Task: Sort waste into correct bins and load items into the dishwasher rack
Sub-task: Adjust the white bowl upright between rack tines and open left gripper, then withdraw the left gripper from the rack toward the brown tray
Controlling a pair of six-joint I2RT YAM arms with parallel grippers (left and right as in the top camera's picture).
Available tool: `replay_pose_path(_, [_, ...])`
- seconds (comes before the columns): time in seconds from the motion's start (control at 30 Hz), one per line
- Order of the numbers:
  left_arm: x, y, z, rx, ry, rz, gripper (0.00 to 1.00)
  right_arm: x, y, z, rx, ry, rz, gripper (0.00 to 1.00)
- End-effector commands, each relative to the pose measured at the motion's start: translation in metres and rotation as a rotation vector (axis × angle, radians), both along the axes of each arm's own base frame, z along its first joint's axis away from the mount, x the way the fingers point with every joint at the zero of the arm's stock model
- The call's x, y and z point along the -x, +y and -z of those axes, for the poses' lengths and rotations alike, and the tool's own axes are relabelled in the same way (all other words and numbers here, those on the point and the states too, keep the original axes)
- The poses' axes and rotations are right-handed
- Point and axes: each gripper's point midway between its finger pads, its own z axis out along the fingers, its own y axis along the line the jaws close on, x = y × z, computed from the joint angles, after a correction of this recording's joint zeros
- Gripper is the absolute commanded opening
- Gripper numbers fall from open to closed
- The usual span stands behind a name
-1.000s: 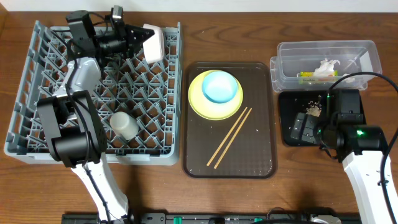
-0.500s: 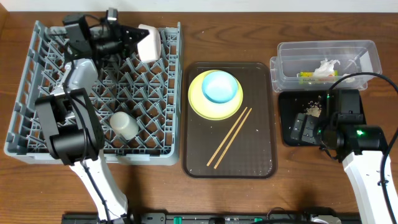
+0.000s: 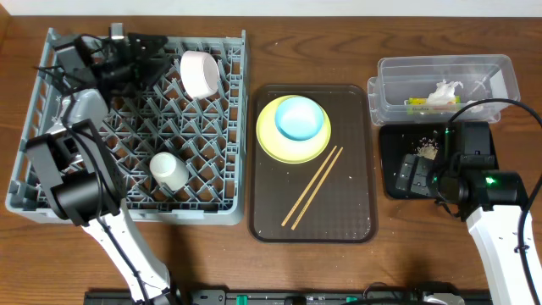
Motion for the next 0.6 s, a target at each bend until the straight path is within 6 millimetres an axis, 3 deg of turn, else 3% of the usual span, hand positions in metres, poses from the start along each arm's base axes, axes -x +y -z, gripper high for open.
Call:
replay_pose_path(0.0, [0.004,0.01,-0.004,0.0,-0.024,0.001,0.86,0.0,-0.004,-0.002,-0.001,-0.003,0.025,0.96])
replay_pose_path(0.23, [0.006,0.022,-0.025,-0.061,-0.113,-0.022,0.88,0.0,-0.004,-0.002,0.0,-0.002,0.024,0.97])
replay_pose_path(0.27, [0.006,0.022,-0.028,-0.067,-0.119,-0.027,0.93,0.0,-0.004,-0.002,0.0,-0.002,0.024,0.97])
replay_pose_path(0.57, [0.006,0.025,-0.059,-0.115,-0.167,-0.069,0.93,0.0,-0.004,-0.001,0.0,-0.001,0.024,0.97])
